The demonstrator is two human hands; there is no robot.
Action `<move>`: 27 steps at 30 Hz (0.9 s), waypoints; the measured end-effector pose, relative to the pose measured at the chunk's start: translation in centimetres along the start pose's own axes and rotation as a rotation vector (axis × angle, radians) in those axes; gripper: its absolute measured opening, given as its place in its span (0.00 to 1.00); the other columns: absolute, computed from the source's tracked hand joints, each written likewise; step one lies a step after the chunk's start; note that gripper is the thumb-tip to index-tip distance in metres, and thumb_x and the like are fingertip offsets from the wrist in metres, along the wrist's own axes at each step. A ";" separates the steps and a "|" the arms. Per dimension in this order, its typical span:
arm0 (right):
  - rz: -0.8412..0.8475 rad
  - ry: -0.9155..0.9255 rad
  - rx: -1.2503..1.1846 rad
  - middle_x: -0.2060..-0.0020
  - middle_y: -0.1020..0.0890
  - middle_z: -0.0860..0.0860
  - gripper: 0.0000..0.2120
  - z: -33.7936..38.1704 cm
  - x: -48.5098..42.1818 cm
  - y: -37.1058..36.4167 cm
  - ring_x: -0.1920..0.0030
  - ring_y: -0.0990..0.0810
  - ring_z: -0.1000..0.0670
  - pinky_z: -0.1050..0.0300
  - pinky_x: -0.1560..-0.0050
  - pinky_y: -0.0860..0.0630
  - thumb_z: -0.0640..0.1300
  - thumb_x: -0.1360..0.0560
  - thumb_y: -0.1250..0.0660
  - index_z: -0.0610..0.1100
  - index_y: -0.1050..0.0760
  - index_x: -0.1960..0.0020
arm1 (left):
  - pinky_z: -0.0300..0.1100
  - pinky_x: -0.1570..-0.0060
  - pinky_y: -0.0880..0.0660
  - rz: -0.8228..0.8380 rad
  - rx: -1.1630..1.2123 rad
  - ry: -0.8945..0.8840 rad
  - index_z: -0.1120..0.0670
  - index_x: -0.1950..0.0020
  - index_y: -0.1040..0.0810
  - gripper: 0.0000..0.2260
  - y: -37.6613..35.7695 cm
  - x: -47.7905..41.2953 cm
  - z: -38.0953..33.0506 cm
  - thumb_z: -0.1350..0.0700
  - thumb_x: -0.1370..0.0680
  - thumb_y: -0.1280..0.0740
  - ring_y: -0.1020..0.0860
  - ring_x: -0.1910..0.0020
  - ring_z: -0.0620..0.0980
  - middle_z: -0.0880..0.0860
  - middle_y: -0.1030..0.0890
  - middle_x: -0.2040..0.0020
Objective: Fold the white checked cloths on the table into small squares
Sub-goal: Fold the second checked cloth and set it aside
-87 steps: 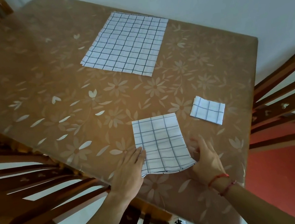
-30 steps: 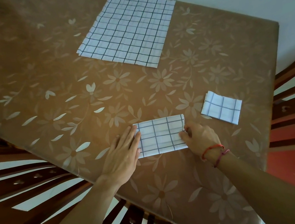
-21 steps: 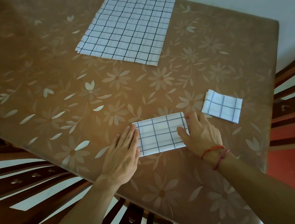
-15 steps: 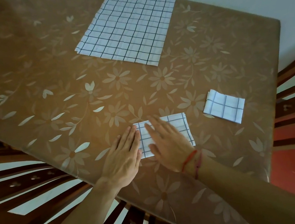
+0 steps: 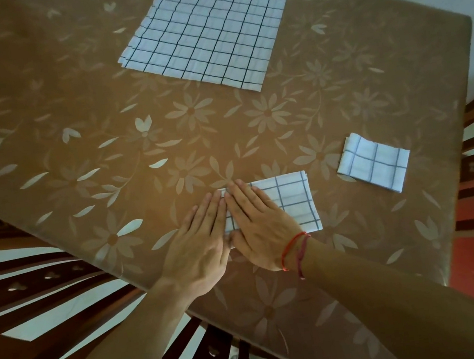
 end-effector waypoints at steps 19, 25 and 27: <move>0.127 -0.202 0.008 0.23 0.59 0.44 0.37 -9.6 6.8 0.7 0.23 0.61 0.48 0.48 0.23 0.55 0.64 0.21 0.62 0.39 0.60 0.22 | 0.50 0.24 0.45 -0.009 0.014 0.039 0.62 0.22 0.48 0.27 0.6 -0.1 -0.5 0.49 0.18 0.57 0.51 0.21 0.53 0.59 0.49 0.21; 0.105 -0.239 -0.040 0.25 0.42 0.45 0.40 -9.5 5.4 3.2 0.28 0.39 0.43 0.49 0.29 0.39 0.66 0.27 0.48 0.43 0.46 0.23 | 0.49 0.26 0.42 0.004 0.013 0.078 0.61 0.23 0.42 0.27 1.2 -0.4 -0.7 0.50 0.19 0.54 0.46 0.22 0.52 0.58 0.44 0.21; 0.075 -0.241 -0.039 0.29 0.37 0.47 0.38 -9.7 4.3 4.3 0.34 0.34 0.44 0.49 0.34 0.33 0.64 0.29 0.40 0.44 0.41 0.25 | 0.49 0.27 0.41 0.013 0.015 0.093 0.61 0.23 0.40 0.27 1.4 -0.5 -1.0 0.50 0.19 0.53 0.45 0.22 0.53 0.58 0.43 0.22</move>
Point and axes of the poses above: each hand's wrist, its own x-axis away from the middle knuckle, its own y-axis out of the back of the hand, z = x × y, the point moved 4 cm from there along -x, towards the middle knuckle
